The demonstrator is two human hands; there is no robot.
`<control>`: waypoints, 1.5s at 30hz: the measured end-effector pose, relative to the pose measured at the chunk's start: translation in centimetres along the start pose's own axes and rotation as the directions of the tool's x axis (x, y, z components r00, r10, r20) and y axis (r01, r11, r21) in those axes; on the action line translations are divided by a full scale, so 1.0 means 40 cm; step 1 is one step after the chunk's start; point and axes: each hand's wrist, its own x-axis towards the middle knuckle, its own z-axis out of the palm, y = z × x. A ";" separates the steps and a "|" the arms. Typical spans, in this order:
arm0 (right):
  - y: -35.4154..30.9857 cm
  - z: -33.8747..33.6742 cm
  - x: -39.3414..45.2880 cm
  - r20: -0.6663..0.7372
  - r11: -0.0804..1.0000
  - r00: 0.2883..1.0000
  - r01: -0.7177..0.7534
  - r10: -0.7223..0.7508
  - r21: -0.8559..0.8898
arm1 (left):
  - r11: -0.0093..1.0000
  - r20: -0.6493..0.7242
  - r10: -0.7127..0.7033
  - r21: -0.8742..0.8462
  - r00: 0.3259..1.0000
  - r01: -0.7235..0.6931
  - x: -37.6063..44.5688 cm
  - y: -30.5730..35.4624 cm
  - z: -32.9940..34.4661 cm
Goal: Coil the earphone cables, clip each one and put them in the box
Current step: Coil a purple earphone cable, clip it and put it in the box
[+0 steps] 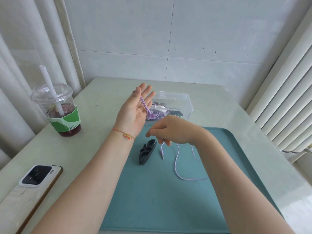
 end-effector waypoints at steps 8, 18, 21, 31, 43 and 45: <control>0.013 -0.046 -0.003 -0.420 0.982 0.905 0.008 0.073 0.189 | 0.758 0.009 -0.173 0.640 0.985 0.128 -0.015 -0.023 0.003; 0.047 -0.054 0.021 -0.572 0.939 0.804 0.054 0.161 0.339 | 0.839 0.319 -0.534 0.311 0.783 0.446 -0.019 -0.001 0.022; 0.049 -0.032 0.031 -0.465 0.916 0.865 0.012 0.191 0.400 | 0.904 0.381 -0.416 0.076 0.826 0.421 -0.020 0.007 0.029; 0.017 0.003 0.015 -0.106 0.986 0.989 -0.084 0.100 0.144 | 0.981 0.145 -0.101 -0.150 0.984 0.123 -0.017 0.007 0.028; 0.000 -0.028 -0.003 -0.342 0.992 0.940 0.039 0.004 0.118 | 0.880 -0.012 -0.005 0.475 1.000 0.010 -0.002 -0.029 -0.002; 0.008 -0.039 -0.001 -0.434 0.987 0.901 0.048 0.023 0.151 | 0.797 0.020 -0.094 0.601 0.995 0.064 -0.004 -0.033 -0.002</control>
